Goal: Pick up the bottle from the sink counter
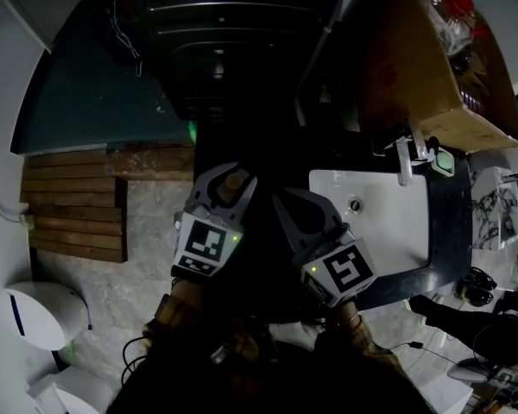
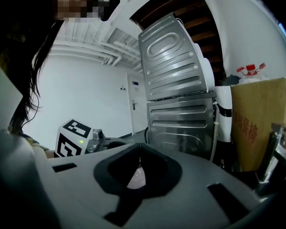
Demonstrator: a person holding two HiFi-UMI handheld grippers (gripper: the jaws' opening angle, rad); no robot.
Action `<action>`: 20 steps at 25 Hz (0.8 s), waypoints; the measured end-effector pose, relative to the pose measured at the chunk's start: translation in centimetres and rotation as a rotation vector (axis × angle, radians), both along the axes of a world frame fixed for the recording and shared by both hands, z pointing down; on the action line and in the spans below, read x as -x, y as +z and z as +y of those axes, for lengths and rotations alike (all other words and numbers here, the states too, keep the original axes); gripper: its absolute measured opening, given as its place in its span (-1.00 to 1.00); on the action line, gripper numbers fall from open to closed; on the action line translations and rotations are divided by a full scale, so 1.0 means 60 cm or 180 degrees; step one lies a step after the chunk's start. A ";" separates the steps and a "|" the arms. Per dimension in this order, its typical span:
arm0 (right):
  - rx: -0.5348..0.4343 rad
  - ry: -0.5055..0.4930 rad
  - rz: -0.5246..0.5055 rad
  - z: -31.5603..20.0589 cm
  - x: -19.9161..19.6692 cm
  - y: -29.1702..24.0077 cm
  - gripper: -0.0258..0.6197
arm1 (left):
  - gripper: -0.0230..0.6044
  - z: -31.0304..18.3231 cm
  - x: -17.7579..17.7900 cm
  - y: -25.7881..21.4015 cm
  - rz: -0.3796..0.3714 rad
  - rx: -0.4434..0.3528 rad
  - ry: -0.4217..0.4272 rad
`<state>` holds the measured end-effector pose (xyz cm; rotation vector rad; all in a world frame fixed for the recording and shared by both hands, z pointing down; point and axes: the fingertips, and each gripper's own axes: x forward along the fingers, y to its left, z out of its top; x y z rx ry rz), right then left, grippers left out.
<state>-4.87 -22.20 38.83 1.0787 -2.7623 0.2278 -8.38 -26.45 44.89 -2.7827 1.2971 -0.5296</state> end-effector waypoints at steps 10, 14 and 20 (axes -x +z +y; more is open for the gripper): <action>-0.0267 0.0074 -0.0067 0.025 -0.007 -0.055 -0.87 | -0.55 0.055 -0.008 -0.083 0.0125 -0.0204 0.0176; -0.0338 0.0115 -0.0107 0.039 -0.010 -0.072 -0.87 | -0.55 0.079 -0.013 -0.109 0.0150 -0.0280 0.0253; -0.0446 0.0168 -0.0149 0.061 -0.013 -0.095 -0.87 | -0.55 0.116 -0.013 -0.147 0.0157 -0.0408 0.0336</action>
